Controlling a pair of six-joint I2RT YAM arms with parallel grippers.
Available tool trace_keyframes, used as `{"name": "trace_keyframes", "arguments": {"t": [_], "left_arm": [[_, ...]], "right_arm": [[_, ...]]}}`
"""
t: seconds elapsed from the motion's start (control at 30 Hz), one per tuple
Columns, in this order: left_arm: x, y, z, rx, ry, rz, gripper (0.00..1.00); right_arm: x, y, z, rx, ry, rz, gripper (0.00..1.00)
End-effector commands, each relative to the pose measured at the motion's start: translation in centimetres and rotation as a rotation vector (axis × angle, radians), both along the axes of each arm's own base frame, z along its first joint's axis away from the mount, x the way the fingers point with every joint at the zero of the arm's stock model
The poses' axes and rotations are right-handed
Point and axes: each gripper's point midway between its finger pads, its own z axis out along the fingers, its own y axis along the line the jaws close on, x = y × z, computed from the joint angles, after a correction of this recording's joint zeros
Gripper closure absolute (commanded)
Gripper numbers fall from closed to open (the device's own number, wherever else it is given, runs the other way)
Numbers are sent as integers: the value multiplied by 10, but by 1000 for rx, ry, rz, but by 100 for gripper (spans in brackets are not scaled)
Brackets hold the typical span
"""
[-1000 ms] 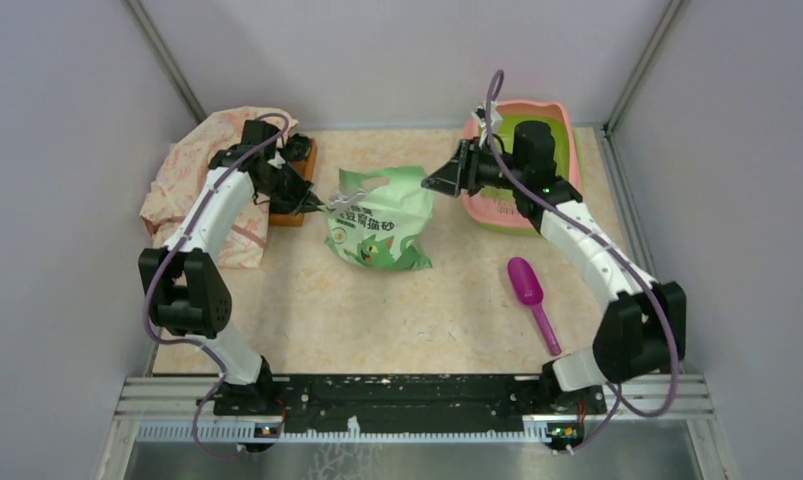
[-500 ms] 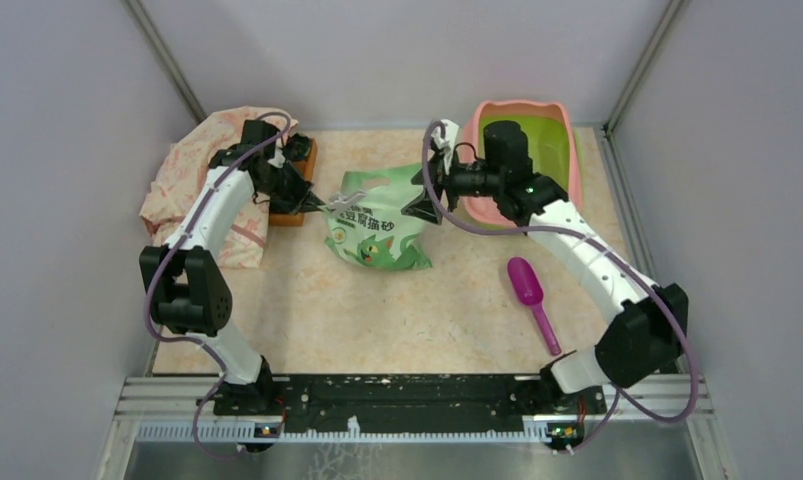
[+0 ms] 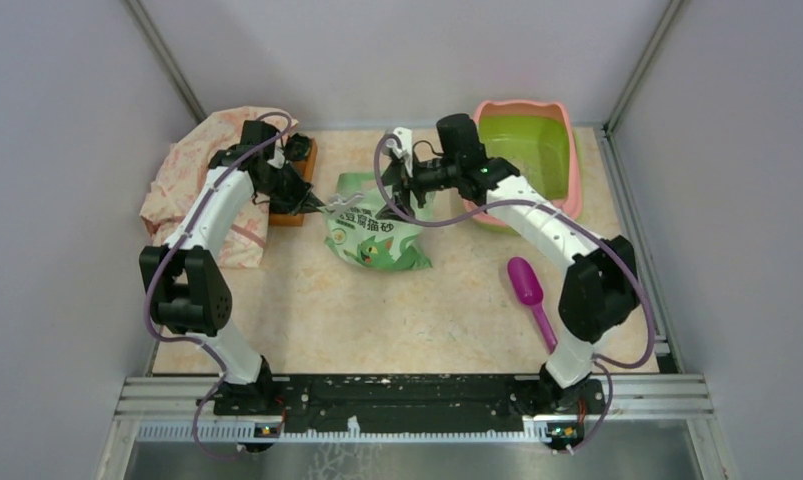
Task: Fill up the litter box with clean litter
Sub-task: Adjust the cat litter bag at the center of the board.
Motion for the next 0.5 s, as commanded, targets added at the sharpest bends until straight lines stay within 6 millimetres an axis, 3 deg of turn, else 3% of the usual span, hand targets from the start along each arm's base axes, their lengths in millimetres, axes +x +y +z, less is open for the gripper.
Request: {"name": "trace_keyframes", "arguments": {"t": [0.0,0.17,0.47], "left_arm": [[7,4,14,6,-71,-17,100],[8,4,15,1,-74,-21,100],[8,8,16,-3,-78,-21,100]], "right_arm": [[5,31,4,-4,-98,78,24],[14,39,-23,-88,-74,79,24],[36,20,-55,-208,-84,-26,25]]}}
